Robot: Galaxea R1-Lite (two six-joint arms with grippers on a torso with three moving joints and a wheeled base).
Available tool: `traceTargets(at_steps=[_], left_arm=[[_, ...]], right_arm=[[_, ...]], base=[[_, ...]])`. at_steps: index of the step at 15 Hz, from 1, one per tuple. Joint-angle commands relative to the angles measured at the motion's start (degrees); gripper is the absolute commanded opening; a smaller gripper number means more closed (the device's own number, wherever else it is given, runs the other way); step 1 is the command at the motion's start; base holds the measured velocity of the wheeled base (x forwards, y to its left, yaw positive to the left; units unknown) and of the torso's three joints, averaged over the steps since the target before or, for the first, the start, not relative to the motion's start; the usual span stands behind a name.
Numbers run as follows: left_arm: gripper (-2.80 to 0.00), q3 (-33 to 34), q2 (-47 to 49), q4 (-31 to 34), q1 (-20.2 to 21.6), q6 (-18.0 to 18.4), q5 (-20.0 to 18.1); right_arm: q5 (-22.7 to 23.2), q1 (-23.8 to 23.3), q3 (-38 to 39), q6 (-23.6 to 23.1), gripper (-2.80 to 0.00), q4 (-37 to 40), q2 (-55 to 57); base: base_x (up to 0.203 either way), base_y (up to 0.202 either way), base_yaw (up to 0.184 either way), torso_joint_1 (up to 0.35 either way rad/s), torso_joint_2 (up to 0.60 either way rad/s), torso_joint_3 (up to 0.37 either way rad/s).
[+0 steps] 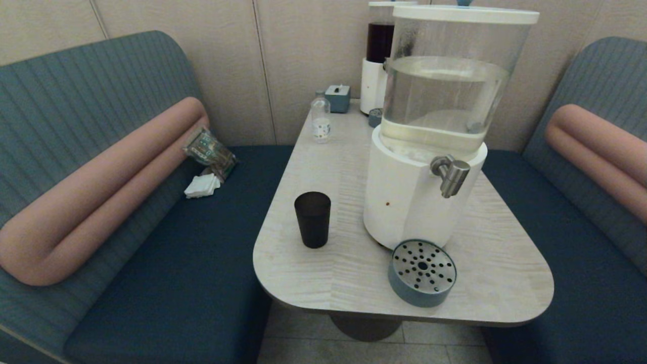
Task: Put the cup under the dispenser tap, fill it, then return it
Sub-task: Pick up the cup
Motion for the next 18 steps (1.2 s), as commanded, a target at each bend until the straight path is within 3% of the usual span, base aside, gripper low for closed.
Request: traceTargets(at_steps=[1, 18], left_arm=[[-2.80, 0.0, 0.1, 0.0, 0.0, 0.1, 0.0], [-2.80, 0.0, 0.1, 0.2, 0.0, 0.8, 0.3]], right_arm=[[0.0, 0.0, 0.8, 0.0, -2.80, 0.0, 0.1], [0.0, 0.0, 0.8, 0.0, -2.80, 0.0, 0.0]], base=[[0.000, 0.000, 0.000, 0.000, 0.00, 0.000], [0.000, 0.000, 0.000, 0.000, 0.00, 0.000]])
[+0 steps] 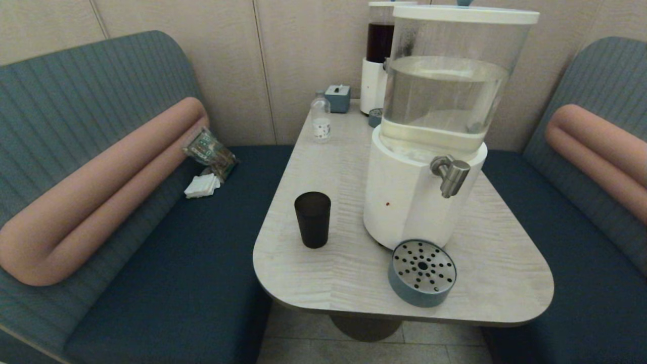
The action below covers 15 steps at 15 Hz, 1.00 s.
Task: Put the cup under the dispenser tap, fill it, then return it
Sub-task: Pick up the cup
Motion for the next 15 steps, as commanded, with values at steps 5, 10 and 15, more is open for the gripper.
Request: traceTargets(at_steps=[5, 10, 15], left_arm=[[-2.80, -1.4, 0.1, -0.6, 0.0, -0.2, 0.0], [-2.80, -20.9, 11.0, 4.2, -0.3, -7.5, -7.8], [-2.80, -33.9, 37.9, -5.3, -1.7, -24.4, -19.1]], right_arm=[[0.0, 0.0, 0.8, 0.0, -2.80, -0.1, 0.0], [0.0, 0.0, 0.9, -0.1, -2.80, -0.1, 0.0], [0.0, 0.0, 0.9, 0.0, -2.80, 0.0, 0.0]], base=[[0.000, 0.000, 0.000, 0.000, 0.00, 0.000], [0.000, 0.000, 0.000, 0.000, 0.00, 0.000], [0.000, 0.000, 0.000, 0.000, 0.00, 0.000]])
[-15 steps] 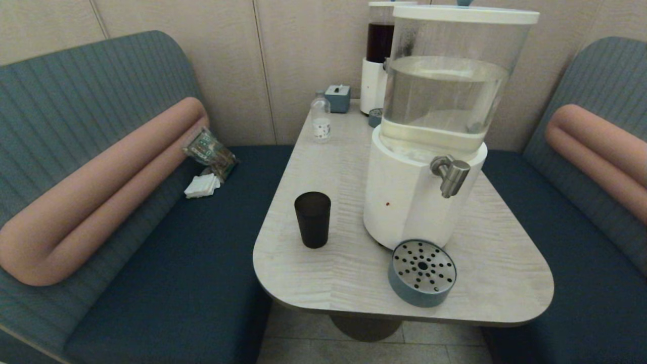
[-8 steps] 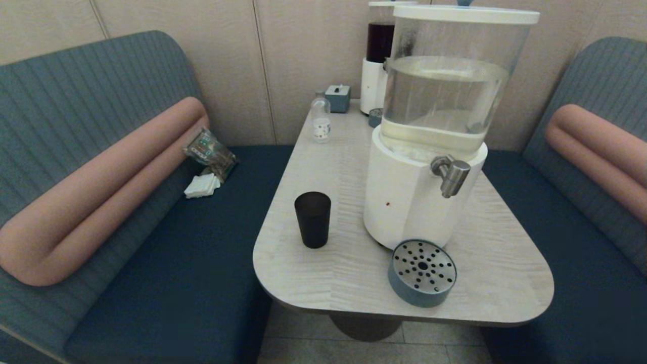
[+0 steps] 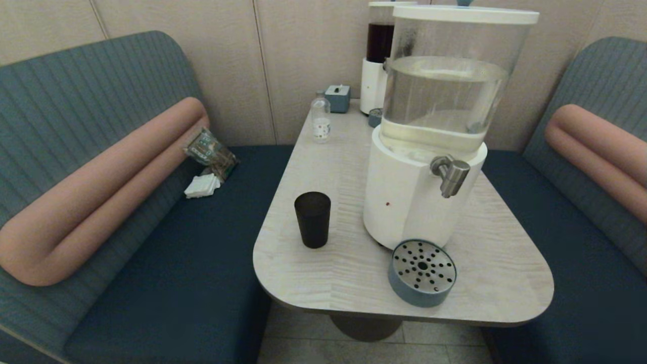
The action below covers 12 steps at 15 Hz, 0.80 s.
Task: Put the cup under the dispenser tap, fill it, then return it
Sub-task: Pick up the cup
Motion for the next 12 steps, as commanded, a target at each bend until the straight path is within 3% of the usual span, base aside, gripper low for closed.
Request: traceTargets(at_steps=[1, 3, 5, 9, 12], left_arm=[[-2.80, -2.3, 16.1, -10.2, -0.4, -7.8, -7.5], [-2.80, 2.1, 20.5, -28.7, -0.4, -10.3, -20.0], [-2.80, 10.5, 27.0, -46.5, -0.4, -8.8, -26.6], [-2.80, 21.9, 46.9, -75.8, -0.3, -0.6, -34.7], [-2.80, 26.5, 57.6, -86.3, 0.7, 9.1, -41.5]], right_arm=[[0.0, 0.0, 0.8, 0.0, -2.80, 0.0, 0.0], [0.0, 0.0, 0.8, 0.0, -2.80, -0.1, 0.0], [0.0, 0.0, 0.8, -0.1, -2.80, 0.0, 0.0], [0.0, 0.0, 0.8, -0.1, -2.80, -0.1, 0.0], [0.0, 0.0, 0.9, -0.1, -2.80, 0.0, 0.0]], base=[[0.000, 0.000, 0.000, 0.000, 0.00, 0.000], [0.000, 0.000, 0.000, 0.000, 0.00, 0.000], [0.000, 0.000, 0.000, 0.000, 0.00, 0.000], [0.000, 0.000, 0.000, 0.000, 0.00, 0.000], [0.000, 0.000, 0.000, 0.000, 0.00, 0.000]])
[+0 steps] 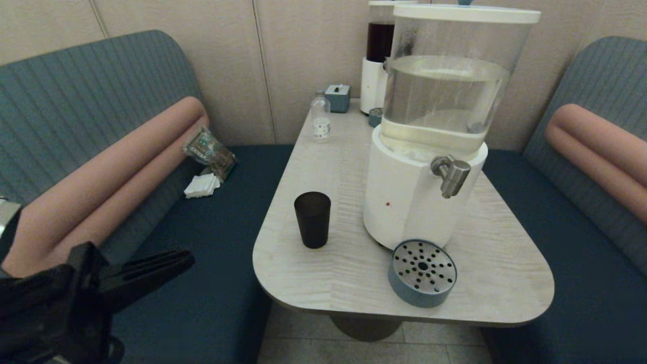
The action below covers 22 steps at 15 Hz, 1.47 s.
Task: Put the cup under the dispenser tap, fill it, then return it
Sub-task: Pick up the cup
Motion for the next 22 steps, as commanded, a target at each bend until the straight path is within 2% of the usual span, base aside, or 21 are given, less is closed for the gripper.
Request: traceTargets(at_steps=[1, 6, 9, 12, 13, 16, 20, 22], left_arm=[[-2.80, 1.5, 11.5, -6.6, 1.1, 3.7, -2.8], [-2.80, -4.9, 25.7, -7.4, 3.8, 12.5, -6.1], [-2.80, -9.7, 31.0, -7.4, 4.8, 13.2, -8.5], [-2.80, -16.1, 37.3, -7.4, 5.1, 13.3, -9.2], [0.00, -17.6, 38.9, -7.4, 5.0, 13.3, -9.3], [0.00, -21.9, 43.4, -7.4, 4.4, 13.5, -9.8], [0.00, -26.6, 49.4, -7.4, 2.5, 17.1, -11.0], [0.00, -29.1, 51.3, -7.4, 0.9, 17.3, -11.7]], right_arm=[[0.0, 0.0, 0.8, 0.0, -2.80, -0.1, 0.0], [0.0, 0.0, 0.8, 0.0, -2.80, -0.1, 0.0], [0.0, 0.0, 0.9, 0.0, -2.80, -0.1, 0.0], [0.0, 0.0, 0.8, 0.0, -2.80, 0.0, 0.0], [0.0, 0.0, 0.8, 0.0, -2.80, 0.0, 0.0], [0.0, 0.0, 0.8, 0.0, -2.80, -0.1, 0.0], [0.0, 0.0, 0.9, 0.0, -2.80, 0.0, 0.0], [0.1, 0.0, 0.8, 0.0, -2.80, -0.1, 0.0]], base=[[0.000, 0.000, 0.000, 0.000, 0.00, 0.000], [0.000, 0.000, 0.000, 0.000, 0.00, 0.000], [0.000, 0.000, 0.000, 0.000, 0.00, 0.000], [0.000, 0.000, 0.000, 0.000, 0.00, 0.000], [0.000, 0.000, 0.000, 0.000, 0.00, 0.000], [0.000, 0.000, 0.000, 0.000, 0.00, 0.000], [0.000, 0.000, 0.000, 0.000, 0.00, 0.000], [0.000, 0.000, 0.000, 0.000, 0.00, 0.000]])
